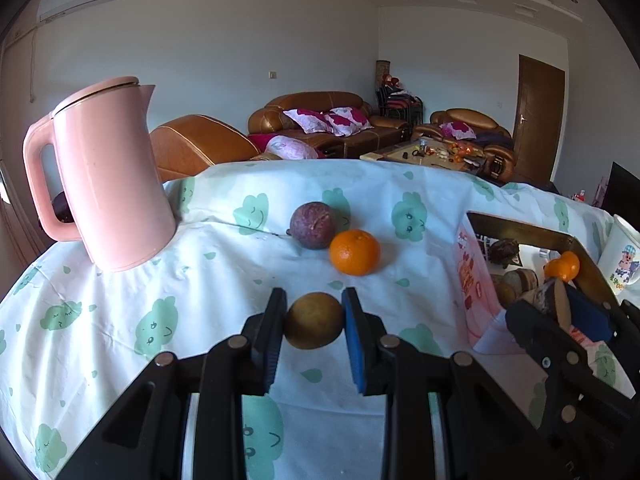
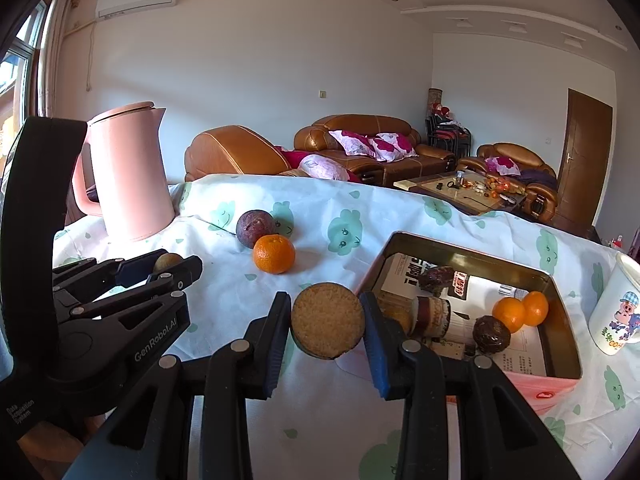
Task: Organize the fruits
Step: 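Carry snack cake into pink tin with right tool while left carries yellow fruit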
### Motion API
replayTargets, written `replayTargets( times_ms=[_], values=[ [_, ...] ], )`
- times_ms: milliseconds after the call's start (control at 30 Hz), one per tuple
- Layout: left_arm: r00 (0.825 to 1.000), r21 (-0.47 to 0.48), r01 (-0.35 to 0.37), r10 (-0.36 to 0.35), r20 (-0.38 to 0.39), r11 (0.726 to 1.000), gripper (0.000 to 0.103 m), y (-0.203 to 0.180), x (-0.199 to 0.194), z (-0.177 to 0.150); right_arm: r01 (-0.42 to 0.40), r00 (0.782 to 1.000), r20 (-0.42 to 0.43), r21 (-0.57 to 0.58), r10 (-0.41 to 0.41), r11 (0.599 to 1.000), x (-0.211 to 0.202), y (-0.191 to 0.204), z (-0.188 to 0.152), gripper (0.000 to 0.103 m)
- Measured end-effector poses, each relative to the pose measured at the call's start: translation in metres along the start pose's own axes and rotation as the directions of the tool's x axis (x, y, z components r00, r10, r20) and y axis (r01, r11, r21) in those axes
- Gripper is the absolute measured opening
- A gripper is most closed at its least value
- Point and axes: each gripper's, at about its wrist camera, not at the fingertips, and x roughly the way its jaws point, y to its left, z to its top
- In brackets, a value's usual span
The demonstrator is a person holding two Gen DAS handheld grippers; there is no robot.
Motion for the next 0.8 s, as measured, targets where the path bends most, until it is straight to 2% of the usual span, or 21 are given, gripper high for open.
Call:
replayTargets(
  times_ms=[400,533,800],
  values=[
    [0.997,0.083,0.081,-0.080,-0.011,0.993,0.030,-0.056,-0.004,-0.001,0.094,0.995,-0.024,0.100,-0.092,0.991,-0.018,-0.074,-0.014,0.037],
    [0.994,0.108,0.106,-0.106,-0.002,0.988,0.030,-0.077,-0.007,-0.001,0.145,0.989,-0.008,0.104,-0.145,0.984,-0.025,-0.092,-0.015,0.037],
    [0.980,0.162,0.191,-0.196,0.016,0.968,0.030,-0.128,-0.011,0.002,0.213,0.976,0.005,0.172,-0.217,0.962,-0.034,-0.132,-0.014,0.037]
  ],
)
